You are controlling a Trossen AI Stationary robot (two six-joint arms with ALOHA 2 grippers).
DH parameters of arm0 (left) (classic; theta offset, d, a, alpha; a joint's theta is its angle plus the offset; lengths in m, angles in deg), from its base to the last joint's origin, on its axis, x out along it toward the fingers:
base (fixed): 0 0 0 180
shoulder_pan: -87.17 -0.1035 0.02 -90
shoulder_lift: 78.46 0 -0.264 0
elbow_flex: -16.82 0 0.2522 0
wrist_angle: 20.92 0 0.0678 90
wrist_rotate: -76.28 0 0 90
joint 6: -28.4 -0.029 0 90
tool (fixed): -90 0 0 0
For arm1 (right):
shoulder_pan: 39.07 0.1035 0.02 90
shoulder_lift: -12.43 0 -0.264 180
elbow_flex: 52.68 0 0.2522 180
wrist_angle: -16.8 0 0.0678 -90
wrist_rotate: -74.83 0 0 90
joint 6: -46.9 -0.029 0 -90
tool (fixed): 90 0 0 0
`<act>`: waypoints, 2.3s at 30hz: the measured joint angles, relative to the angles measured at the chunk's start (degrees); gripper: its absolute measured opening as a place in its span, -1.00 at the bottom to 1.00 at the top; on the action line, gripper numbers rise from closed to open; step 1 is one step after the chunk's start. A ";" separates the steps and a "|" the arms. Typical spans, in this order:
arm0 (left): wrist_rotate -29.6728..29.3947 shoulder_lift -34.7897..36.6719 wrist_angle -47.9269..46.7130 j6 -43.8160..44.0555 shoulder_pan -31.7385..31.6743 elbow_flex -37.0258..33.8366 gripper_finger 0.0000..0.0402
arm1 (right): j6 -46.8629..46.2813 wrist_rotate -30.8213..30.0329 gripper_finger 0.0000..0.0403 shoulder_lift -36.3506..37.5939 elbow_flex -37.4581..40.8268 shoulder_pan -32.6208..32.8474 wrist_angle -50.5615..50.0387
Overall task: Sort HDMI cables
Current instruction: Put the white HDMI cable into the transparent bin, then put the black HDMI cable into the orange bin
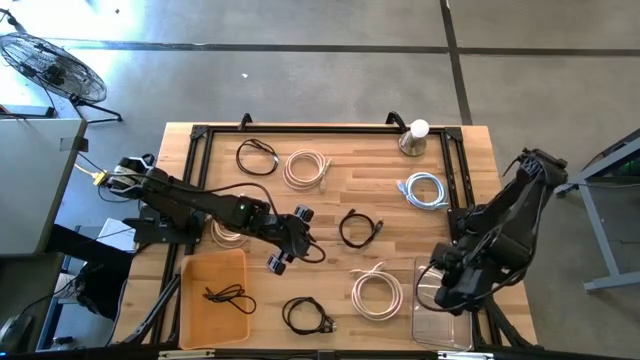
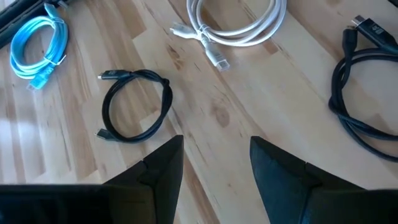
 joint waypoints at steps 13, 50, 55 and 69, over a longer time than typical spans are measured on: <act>2.72 0.00 -0.01 1.70 0.02 -0.02 -0.11 | -0.61 1.81 0.16 0.89 3.74 -1.66 2.99; -28.10 9.34 -16.43 8.98 14.06 -0.09 -0.11 | 69.95 -24.52 -0.03 -7.66 3.61 -30.32 31.27; -35.63 9.68 -19.45 10.04 17.40 -0.09 -0.11 | 73.70 -24.50 -0.04 -16.59 3.65 -32.63 35.59; -31.82 9.44 -21.48 15.69 18.03 -0.09 -0.11 | 65.43 -16.36 -0.04 -27.92 3.65 -33.94 37.54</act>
